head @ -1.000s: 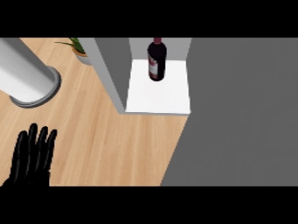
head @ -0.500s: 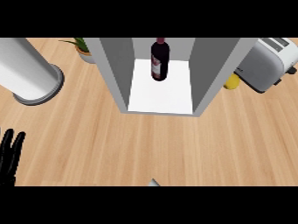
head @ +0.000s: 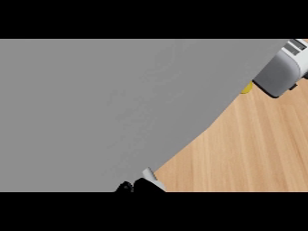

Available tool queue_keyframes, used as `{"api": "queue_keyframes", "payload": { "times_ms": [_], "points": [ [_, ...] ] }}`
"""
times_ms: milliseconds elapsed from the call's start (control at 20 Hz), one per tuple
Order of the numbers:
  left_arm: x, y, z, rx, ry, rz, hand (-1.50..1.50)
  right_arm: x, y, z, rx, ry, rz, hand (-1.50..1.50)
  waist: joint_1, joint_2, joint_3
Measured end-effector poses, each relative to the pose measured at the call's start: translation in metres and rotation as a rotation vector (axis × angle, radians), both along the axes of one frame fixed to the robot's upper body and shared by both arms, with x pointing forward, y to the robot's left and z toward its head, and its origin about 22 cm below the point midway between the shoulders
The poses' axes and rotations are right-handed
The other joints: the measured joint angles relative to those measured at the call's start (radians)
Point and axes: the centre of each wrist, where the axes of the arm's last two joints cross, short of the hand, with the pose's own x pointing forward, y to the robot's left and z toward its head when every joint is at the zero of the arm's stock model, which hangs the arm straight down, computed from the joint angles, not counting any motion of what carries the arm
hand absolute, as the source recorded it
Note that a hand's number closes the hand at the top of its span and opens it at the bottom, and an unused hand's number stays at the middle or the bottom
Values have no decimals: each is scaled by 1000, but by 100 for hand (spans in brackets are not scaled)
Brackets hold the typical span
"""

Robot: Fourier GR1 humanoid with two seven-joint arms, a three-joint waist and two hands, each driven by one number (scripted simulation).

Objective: Pick up the wine, place it into the cabinet and close the cabinet

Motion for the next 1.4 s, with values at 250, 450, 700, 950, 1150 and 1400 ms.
{"api": "queue_keyframes", "payload": {
  "times_ms": [250, 450, 700, 950, 1150, 1400],
  "points": [
    [2, 12, 10, -7, -9, -22, -150, 37, 37, 22, -28, -8, -16, 150, 10, 5, 2],
    [7, 27, 15, -8, -17, -20, -150, 73, 62, 42, -50, -14, -38, 150, 11, 9, 2],
    [10, 35, 23, -9, -26, -32, -150, 106, 82, 55, -88, 59, 32, 150, 20, 15, 2],
    [11, 42, 28, -7, -36, -35, -150, 135, 88, 55, -177, 203, 227, 150, 25, 19, 3],
    [13, 54, 36, 2, -37, -10, -150, 169, 87, 54, -152, 265, 240, 150, 9, 14, -1],
    [11, 61, 41, 4, -42, 8, -150, 199, 84, 46, -106, 195, 159, 150, 3, 4, -8]
  ]
}}
